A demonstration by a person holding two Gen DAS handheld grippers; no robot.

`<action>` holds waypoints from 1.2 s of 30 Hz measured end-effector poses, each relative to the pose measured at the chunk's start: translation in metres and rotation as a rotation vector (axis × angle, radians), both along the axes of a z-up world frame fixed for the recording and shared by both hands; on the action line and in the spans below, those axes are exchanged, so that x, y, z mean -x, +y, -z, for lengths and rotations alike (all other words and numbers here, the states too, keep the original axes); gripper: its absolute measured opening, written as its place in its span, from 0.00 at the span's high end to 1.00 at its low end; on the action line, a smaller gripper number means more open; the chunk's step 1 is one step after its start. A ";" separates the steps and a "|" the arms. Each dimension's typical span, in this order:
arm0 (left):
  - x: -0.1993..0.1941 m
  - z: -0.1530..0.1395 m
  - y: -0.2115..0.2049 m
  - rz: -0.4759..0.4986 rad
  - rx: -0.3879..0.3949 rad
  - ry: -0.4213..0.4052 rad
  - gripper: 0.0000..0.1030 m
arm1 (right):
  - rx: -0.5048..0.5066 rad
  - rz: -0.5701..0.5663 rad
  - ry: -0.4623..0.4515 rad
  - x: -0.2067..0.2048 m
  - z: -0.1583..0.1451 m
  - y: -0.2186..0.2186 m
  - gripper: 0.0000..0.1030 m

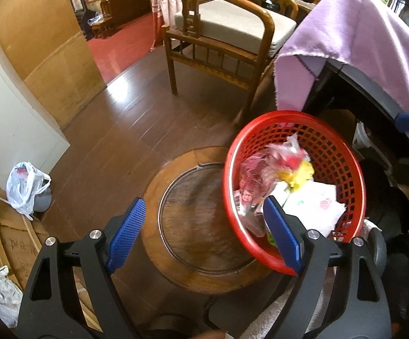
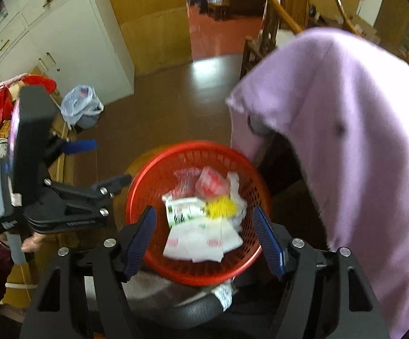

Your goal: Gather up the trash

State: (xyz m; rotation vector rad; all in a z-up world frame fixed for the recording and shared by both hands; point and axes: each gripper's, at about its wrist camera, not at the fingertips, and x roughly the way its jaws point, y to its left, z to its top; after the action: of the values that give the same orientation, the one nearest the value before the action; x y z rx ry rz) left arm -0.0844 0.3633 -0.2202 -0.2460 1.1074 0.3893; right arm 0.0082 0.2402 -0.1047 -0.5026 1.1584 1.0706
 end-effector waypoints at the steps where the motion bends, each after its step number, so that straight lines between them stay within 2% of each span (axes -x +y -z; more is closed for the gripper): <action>1: 0.000 -0.001 -0.001 0.002 0.004 -0.001 0.20 | 0.010 0.003 0.011 -0.002 0.003 -0.001 0.33; 12: -0.006 -0.009 -0.022 0.061 -0.017 -0.010 0.20 | 0.073 0.024 0.073 -0.001 0.022 -0.014 0.30; 36: -0.011 -0.018 -0.035 0.104 -0.057 -0.035 0.20 | 0.093 0.032 0.092 0.000 0.030 -0.018 0.28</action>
State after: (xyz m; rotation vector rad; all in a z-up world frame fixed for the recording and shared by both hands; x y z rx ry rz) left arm -0.0736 0.3283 -0.2021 -0.1436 1.0680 0.3227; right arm 0.0086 0.2220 -0.1350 -0.5096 1.2979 1.0245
